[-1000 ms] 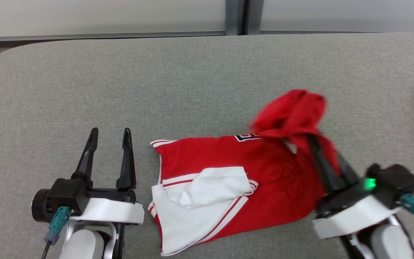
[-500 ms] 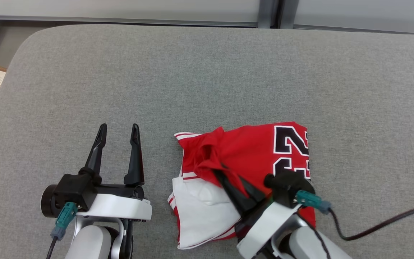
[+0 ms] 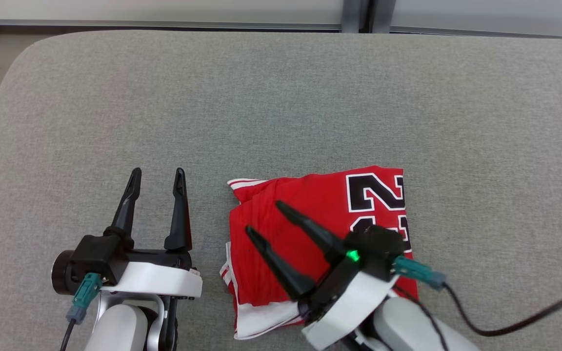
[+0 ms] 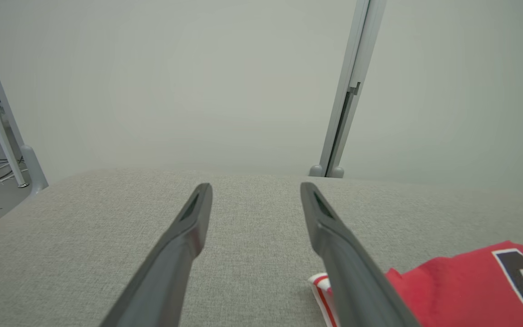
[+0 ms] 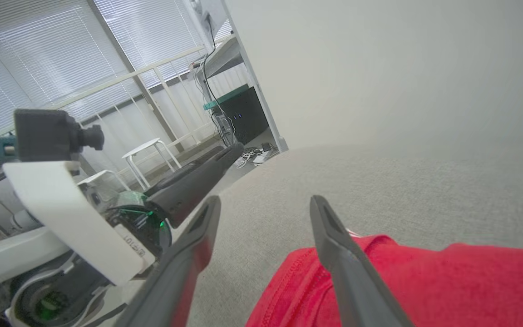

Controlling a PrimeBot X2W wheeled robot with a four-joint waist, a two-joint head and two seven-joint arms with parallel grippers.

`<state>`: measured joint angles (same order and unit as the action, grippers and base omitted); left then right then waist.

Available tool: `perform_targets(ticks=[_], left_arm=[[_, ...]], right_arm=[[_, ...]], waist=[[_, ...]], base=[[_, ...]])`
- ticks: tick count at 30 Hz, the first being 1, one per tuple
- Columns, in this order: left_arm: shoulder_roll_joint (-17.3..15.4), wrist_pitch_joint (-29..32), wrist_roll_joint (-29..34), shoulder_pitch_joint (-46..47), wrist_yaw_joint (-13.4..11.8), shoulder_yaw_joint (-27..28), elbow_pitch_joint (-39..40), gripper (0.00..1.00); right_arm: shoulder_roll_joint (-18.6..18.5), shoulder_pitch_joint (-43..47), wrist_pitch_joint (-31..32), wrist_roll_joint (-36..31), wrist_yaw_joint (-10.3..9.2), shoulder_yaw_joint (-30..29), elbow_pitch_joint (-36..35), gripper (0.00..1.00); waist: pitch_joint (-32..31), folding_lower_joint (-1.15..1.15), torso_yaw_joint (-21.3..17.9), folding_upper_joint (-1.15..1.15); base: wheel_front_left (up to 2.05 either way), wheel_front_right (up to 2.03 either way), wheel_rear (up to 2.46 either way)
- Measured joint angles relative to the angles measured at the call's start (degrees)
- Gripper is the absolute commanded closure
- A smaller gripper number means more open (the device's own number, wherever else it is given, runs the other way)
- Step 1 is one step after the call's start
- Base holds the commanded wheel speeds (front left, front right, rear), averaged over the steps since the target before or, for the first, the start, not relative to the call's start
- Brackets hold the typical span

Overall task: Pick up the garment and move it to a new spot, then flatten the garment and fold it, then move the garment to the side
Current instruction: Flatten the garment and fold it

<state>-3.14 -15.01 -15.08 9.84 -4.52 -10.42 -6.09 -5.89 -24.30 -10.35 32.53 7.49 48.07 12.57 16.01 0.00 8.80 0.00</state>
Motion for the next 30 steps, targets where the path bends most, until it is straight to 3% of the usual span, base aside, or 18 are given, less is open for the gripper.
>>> perform_targets(ticks=[4, 14, 18, 30], left_arm=[[-0.02, 0.00, 0.89, 0.01, 0.18, 0.82, -0.16, 0.00], [-1.46, -0.07, 2.55, -1.67, -0.08, 3.13, 0.97, 0.00], [-2.04, -0.08, 2.53, -3.43, -0.07, 4.12, 1.44, 0.00], [-3.99, 0.88, 1.44, -10.57, 0.86, 4.60, 1.64, 0.00]], right_arm=[[-2.18, -0.13, -2.15, -0.41, 0.00, -5.15, -4.02, 0.00], [-7.13, 9.14, -1.91, -6.83, 0.00, -31.20, -7.78, 0.00], [-7.75, 14.67, -0.10, -9.20, 0.00, -38.62, -8.67, 0.00], [-6.37, 25.82, 5.33, -12.13, 0.00, -44.52, -10.94, 0.00]], waist=[[-0.55, 0.00, -0.87, 0.00], [-3.25, 0.00, -3.53, 0.00], [-4.98, 0.00, -4.26, 0.00], [-11.63, 0.00, -6.09, 0.00]], base=[[0.00, 0.00, 0.00], [0.00, 0.00, 0.00], [0.00, 0.00, 0.00], [0.00, 0.00, 0.00]])
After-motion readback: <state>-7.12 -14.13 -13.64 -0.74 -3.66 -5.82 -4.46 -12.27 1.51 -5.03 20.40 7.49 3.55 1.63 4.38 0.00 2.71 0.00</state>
